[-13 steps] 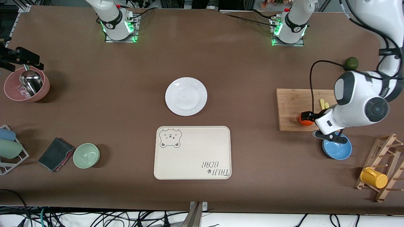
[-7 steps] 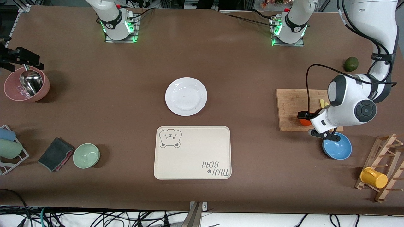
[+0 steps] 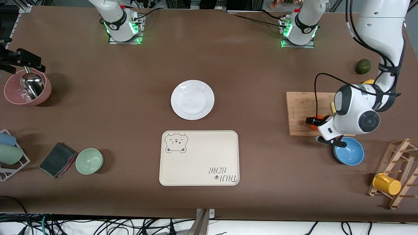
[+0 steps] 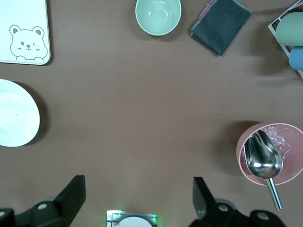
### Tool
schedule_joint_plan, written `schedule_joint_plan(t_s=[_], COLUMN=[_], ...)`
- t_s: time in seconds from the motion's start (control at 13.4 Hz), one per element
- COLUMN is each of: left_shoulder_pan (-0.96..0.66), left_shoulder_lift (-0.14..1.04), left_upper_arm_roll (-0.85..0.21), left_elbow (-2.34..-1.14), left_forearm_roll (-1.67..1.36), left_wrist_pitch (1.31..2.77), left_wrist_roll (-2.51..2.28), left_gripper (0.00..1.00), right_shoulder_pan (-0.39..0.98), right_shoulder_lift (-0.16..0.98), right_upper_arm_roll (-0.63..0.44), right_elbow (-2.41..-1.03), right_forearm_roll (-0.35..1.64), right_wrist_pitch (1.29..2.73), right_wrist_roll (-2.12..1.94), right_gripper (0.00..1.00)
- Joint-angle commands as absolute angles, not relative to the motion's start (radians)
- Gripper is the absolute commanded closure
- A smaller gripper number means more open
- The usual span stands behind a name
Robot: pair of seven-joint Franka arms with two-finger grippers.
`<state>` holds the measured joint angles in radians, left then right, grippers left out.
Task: Place orange and plate with both arms
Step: 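Close the left gripper around the orange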
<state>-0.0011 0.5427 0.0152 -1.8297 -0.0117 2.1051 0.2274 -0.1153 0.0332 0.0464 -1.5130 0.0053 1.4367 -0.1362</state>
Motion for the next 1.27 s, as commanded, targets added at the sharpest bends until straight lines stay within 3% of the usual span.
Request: schedule_joint_plan(t_s=[0.0, 0.67, 1.19], left_shoulder_pan=[0.011, 0.023, 0.023], left_shoulder_lift=[0.555, 0.551, 0.567], left_upper_arm_roll=[0.017, 0.021, 0.018], left_elbow=[-1.827, -1.766, -1.801], left_forearm_roll=[0.012, 0.012, 0.011], left_wrist_pitch=[2.111, 2.028, 2.01], left_wrist_roll=[0.232, 0.227, 0.203], left_gripper=[0.0, 0.0, 0.0], right_shoulder_pan=[-0.118, -0.117, -0.118], right_shoulder_lift=[0.032, 0.029, 0.02], right_upper_arm_roll=[0.048, 0.049, 0.045], right_elbow=[-1.505, -1.505, -1.5], right_forearm_roll=[0.008, 0.006, 0.005], right_wrist_pitch=[1.427, 1.416, 1.402], right_wrist_roll=[-0.141, -0.144, -0.143], right_gripper=[0.0, 0.0, 0.0])
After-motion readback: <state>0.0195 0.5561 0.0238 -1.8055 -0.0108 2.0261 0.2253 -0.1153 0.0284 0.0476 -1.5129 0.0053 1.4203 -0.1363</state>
